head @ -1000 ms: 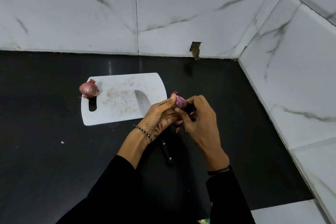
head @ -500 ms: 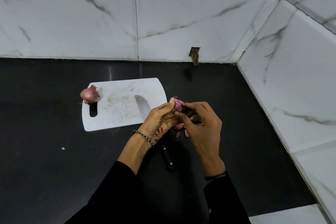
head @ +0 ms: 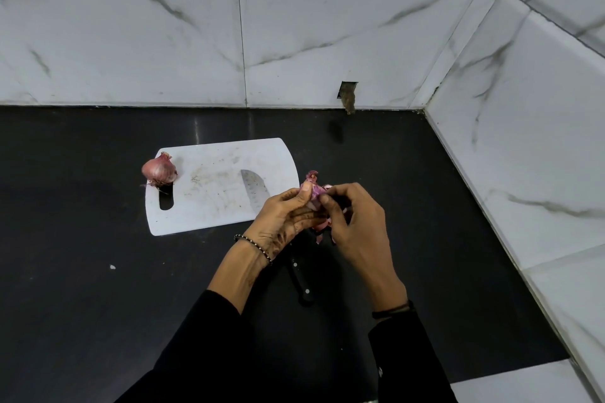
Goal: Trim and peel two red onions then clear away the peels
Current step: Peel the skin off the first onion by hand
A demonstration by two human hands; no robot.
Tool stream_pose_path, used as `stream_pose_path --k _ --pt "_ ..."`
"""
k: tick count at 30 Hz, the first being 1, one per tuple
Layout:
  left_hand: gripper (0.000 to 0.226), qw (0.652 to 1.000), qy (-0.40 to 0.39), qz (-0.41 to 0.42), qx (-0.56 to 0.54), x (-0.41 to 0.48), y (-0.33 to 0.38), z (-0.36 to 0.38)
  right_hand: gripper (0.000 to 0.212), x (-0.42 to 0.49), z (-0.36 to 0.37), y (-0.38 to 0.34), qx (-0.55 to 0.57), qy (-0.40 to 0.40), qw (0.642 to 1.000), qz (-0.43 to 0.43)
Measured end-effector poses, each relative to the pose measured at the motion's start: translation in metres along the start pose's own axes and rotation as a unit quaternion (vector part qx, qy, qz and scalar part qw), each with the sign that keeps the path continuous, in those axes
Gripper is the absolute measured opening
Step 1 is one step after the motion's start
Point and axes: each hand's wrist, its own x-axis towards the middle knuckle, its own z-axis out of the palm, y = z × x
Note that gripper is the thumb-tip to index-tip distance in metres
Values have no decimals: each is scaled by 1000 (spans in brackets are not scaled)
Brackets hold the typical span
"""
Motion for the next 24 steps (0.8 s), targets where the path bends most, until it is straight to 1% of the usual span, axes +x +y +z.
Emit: stream_pose_path --k 6,10,13,16,19,21,24 --pt "59 999 24 6 25 4 -6 7 10 -1 4 1 -88 -17 996 13" --pt "63 998 45 21 29 3 -9 13 10 -1 1 3 -90 -33 995 12" --pt "55 996 58 34 52 2 -11 14 8 -4 0 6 -63 -38 997 19" --pt "49 994 74 45 69 2 -13 14 6 -6 -3 -3 11 -43 998 42" --pt "45 994 76 47 63 1 -12 14 11 -6 -6 -9 86 -44 992 86" --pt "43 995 71 40 57 1 -11 14 14 -7 -5 -7 108 -43 987 114" --pt "44 996 71 33 37 2 -8 12 14 -8 -5 -3 138 -17 979 149"
